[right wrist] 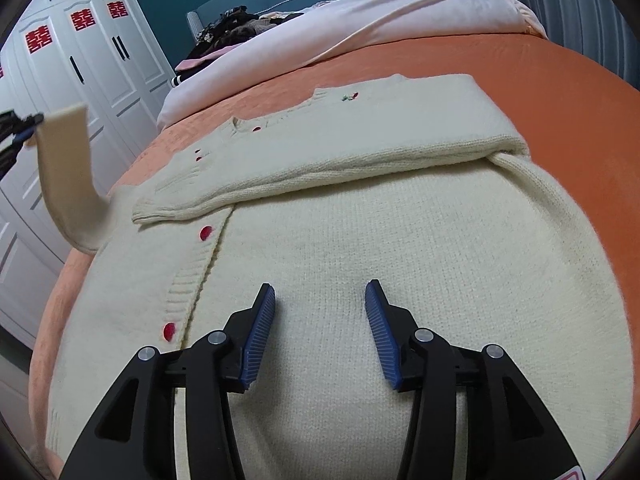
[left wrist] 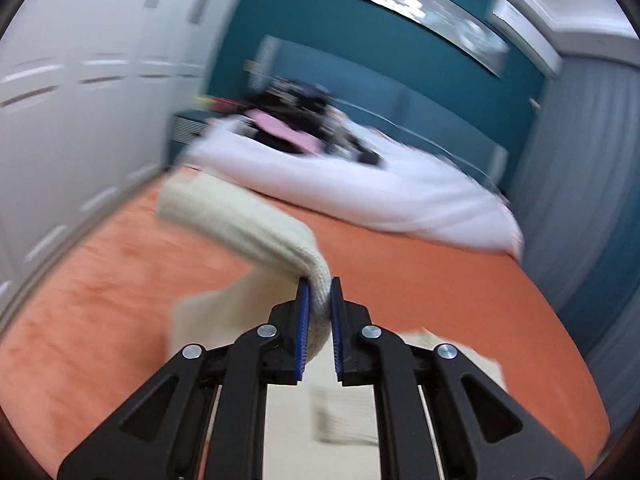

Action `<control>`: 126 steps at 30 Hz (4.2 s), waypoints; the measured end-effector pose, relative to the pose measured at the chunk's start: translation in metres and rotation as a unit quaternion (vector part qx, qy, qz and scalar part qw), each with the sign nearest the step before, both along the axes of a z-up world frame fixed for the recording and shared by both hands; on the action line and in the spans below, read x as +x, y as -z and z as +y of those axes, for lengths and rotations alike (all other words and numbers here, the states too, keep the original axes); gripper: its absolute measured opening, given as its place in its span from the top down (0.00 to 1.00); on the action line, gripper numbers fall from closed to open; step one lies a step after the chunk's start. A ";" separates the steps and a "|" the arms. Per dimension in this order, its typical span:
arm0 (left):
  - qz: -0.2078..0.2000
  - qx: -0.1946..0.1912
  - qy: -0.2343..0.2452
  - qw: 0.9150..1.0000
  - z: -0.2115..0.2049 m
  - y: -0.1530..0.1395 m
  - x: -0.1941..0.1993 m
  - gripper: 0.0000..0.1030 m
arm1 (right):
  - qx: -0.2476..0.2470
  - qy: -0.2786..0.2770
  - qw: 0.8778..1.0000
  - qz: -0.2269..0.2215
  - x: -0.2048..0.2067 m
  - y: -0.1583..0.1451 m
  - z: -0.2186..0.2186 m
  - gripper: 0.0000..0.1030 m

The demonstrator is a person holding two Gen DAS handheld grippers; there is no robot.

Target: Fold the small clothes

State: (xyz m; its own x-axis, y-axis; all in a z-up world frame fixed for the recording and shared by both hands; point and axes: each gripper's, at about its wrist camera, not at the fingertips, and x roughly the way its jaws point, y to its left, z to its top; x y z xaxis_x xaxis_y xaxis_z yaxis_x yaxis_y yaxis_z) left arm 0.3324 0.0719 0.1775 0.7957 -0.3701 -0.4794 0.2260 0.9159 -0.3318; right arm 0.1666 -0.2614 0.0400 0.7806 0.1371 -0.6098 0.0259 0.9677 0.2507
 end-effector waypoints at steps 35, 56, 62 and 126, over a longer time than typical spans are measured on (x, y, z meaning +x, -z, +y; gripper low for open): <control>0.195 -0.186 -0.109 0.957 0.031 0.158 -0.025 0.53 | -0.019 0.011 0.998 -0.062 0.098 -0.130 -0.039 0.92; 0.177 -0.145 -0.135 0.964 0.017 0.206 -0.003 0.87 | 0.047 0.032 0.998 -0.008 0.118 -0.062 -0.075 0.92; 0.160 -0.113 -0.138 0.971 0.009 0.207 -0.005 0.87 | -0.004 0.087 0.993 -0.078 0.090 -0.096 -0.065 0.84; 0.349 -0.004 0.017 0.937 0.085 0.088 -0.447 0.92 | 0.025 -0.145 0.959 0.241 -0.397 -0.072 -0.033 0.93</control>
State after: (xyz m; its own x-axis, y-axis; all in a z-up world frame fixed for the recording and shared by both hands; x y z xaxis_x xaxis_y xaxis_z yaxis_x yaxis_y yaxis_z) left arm -0.1151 0.1571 0.0900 0.2767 -0.3957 -0.8757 -0.0205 0.9086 -0.4171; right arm -0.2302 -0.2945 0.1124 0.3341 0.3446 -0.8773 -0.1182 0.9388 0.3237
